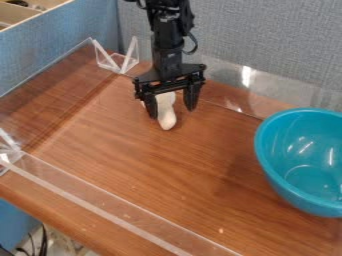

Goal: Put the mushroom in the blue bowl

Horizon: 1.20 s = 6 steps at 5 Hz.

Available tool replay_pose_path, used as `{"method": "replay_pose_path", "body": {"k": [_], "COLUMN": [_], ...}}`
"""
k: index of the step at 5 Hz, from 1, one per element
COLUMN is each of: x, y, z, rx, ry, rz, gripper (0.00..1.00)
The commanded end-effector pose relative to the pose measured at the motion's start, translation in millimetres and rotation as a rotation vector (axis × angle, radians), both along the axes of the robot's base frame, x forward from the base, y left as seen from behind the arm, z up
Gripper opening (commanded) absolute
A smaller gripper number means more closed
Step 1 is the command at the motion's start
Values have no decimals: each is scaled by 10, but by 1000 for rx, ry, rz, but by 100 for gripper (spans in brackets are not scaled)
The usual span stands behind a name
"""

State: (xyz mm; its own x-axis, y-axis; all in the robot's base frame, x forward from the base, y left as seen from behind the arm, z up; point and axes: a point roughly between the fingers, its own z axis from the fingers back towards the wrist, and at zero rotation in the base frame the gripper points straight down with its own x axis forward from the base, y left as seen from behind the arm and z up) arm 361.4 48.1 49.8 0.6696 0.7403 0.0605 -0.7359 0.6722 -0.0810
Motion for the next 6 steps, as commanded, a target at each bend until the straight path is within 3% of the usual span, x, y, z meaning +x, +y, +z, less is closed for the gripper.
{"method": "replay_pose_path", "body": {"k": [1,6], "x": [106,137], "y": [68,53], "z": [175,151], "rx": [18,37], "ry": [-66,-83], "rz": [16,21], "gripper": [100,100]}}
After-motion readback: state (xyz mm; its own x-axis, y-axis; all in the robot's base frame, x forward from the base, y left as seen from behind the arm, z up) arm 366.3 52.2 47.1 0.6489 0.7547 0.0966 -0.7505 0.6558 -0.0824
